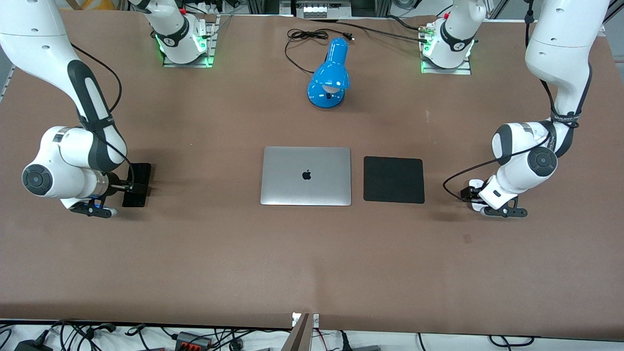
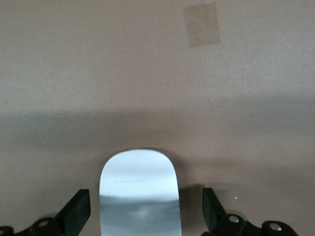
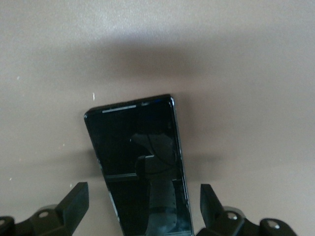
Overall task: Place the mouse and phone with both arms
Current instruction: 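Grasp the black phone with the right gripper while the left gripper grasps the mouse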
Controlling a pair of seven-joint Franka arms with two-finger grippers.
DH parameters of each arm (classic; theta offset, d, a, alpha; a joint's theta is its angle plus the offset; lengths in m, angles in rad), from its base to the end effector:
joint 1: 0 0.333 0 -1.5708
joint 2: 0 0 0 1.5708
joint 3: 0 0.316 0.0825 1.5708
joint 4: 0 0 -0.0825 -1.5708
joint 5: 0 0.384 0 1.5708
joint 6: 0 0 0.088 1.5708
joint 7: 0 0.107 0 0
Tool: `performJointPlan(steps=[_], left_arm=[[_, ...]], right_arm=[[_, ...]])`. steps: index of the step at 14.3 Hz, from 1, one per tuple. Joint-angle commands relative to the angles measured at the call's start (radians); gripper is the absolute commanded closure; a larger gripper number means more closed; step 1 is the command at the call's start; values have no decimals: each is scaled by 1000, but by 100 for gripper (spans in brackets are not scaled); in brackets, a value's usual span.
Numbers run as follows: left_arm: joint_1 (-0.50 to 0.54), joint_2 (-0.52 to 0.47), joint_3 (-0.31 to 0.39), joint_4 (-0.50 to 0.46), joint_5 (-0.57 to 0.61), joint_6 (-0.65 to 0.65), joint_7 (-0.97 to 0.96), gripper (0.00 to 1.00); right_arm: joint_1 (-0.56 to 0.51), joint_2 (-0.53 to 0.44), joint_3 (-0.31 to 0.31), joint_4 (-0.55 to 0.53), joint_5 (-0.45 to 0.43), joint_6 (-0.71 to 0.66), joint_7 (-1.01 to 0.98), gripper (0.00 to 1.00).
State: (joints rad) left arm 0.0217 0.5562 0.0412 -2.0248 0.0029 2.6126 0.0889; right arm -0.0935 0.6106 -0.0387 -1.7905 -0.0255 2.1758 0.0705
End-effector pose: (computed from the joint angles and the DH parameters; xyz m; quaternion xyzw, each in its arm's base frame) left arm 0.6012 0.0376 0.1726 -0.9997 0.0175 -0.0151 0.0128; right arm 0.6252 -0.0828 0.1931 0.9894 -0.0900 -0.1128 0.0175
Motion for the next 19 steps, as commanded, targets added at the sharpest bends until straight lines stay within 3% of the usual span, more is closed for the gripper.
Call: performJointPlan(steps=[1,3,9,12,13,17,19], left_arm=[[4,-67,-1,-54,15,-6,0,21],[4,-67,-1,-54,15,-41,2,50],[4,-55,-3,-54,15,-49,0,48],[3,-76,-4,-28,15,-55,2,53],[1,-99,-6,-3,15,-104,5,53],[-54,-121,-39,208,14,-519,-47,53],[-115,-118,-104,209,12,-539,-182,53]], right_arm=[[-9,14,11,-6,-19,32,6,0],[-9,14,11,-9,-19,25,6,0],[-9,26,11,-12,-19,32,5,0],[-9,29,11,-12,-19,32,-3,0],[-9,31,11,-12,-19,29,-3,0],[-6,35,11,-12,-19,27,-3,0],[-6,38,11,-12,-19,27,-3,0]])
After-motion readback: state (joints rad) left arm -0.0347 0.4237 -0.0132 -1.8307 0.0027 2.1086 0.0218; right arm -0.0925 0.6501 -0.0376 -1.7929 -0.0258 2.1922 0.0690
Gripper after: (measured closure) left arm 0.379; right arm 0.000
